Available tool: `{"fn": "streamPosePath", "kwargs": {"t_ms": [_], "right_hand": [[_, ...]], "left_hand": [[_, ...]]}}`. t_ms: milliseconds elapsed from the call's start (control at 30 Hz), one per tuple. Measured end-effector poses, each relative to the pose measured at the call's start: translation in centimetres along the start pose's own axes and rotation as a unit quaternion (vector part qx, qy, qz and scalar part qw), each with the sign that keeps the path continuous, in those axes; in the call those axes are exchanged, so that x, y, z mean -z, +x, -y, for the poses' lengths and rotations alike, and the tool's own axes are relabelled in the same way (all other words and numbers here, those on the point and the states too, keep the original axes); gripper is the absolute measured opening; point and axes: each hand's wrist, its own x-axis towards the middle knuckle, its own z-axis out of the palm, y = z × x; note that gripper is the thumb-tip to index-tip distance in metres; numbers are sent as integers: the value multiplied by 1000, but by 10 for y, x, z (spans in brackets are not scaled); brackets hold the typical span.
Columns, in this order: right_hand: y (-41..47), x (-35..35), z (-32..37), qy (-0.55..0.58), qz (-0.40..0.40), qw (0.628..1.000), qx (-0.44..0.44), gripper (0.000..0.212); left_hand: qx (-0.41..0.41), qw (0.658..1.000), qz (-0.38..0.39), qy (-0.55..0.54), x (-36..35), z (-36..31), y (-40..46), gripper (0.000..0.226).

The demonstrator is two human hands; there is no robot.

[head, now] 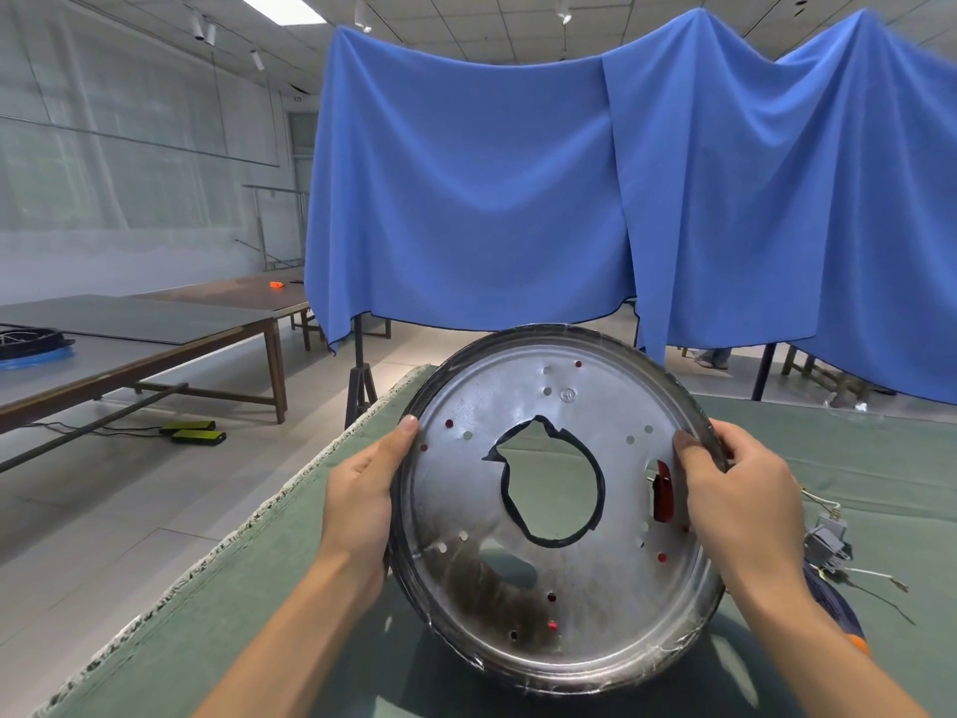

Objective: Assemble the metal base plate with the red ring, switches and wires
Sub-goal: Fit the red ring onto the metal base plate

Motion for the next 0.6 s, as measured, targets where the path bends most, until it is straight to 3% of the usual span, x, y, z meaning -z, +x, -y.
{"fn": "streamPosePath", "kwargs": {"t_ms": [100, 267, 433, 600], "right_hand": [[1, 1, 1, 1, -4, 1000, 0, 10], [0, 0, 4, 2, -2, 1000, -5, 15], [0, -1, 4, 10, 0, 1000, -11, 19], [0, 0, 3, 9, 0, 1000, -7, 19]], "left_hand": [[7, 1000, -8, -7, -1, -3, -1, 60], [17, 1000, 20, -11, 3, -1, 0, 56], [27, 999, 25, -6, 7, 5, 2, 28], [44, 999, 29, -5, 6, 4, 1, 23]]}}
